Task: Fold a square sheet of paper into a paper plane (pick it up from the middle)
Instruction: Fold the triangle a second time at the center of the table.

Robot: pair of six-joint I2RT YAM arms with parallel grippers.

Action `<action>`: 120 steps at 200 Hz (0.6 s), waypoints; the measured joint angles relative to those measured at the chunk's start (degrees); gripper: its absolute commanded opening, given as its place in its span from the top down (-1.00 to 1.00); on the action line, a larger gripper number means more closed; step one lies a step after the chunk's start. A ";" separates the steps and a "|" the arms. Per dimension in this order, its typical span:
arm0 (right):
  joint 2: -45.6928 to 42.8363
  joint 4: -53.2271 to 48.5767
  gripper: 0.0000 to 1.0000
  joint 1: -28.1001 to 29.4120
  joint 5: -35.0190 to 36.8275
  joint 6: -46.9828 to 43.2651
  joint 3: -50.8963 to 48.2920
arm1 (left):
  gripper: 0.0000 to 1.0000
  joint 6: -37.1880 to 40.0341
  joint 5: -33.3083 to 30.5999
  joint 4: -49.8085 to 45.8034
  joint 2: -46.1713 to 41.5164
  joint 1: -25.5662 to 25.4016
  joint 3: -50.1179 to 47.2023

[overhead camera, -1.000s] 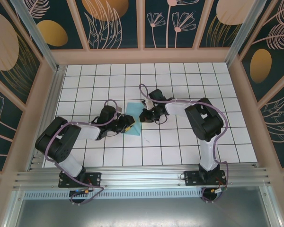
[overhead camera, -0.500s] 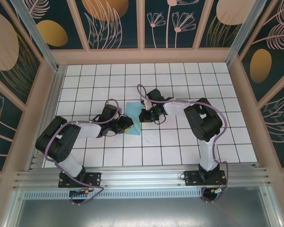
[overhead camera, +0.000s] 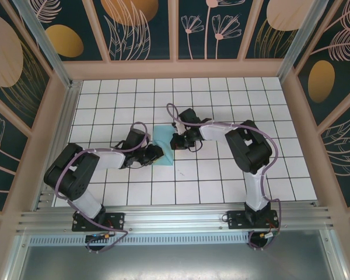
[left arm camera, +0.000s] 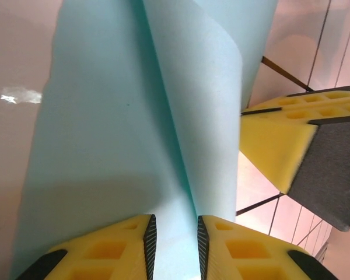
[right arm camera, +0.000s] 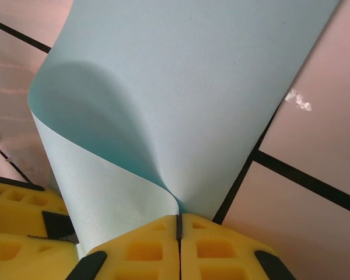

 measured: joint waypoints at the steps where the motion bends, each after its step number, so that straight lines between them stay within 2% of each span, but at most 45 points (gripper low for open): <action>1: 0.02 0.00 0.84 0.02 0.04 0.00 0.02 | 0.48 -0.07 0.02 0.04 -0.09 0.00 0.00; 47: 0.07 -1.01 0.87 0.50 1.57 -0.13 0.66 | 0.60 -3.67 1.31 8.52 -2.97 0.00 -0.13; 120: 0.22 -1.49 0.87 0.83 2.40 -0.11 1.14 | 0.67 -5.16 1.97 10.32 2.54 -0.04 1.44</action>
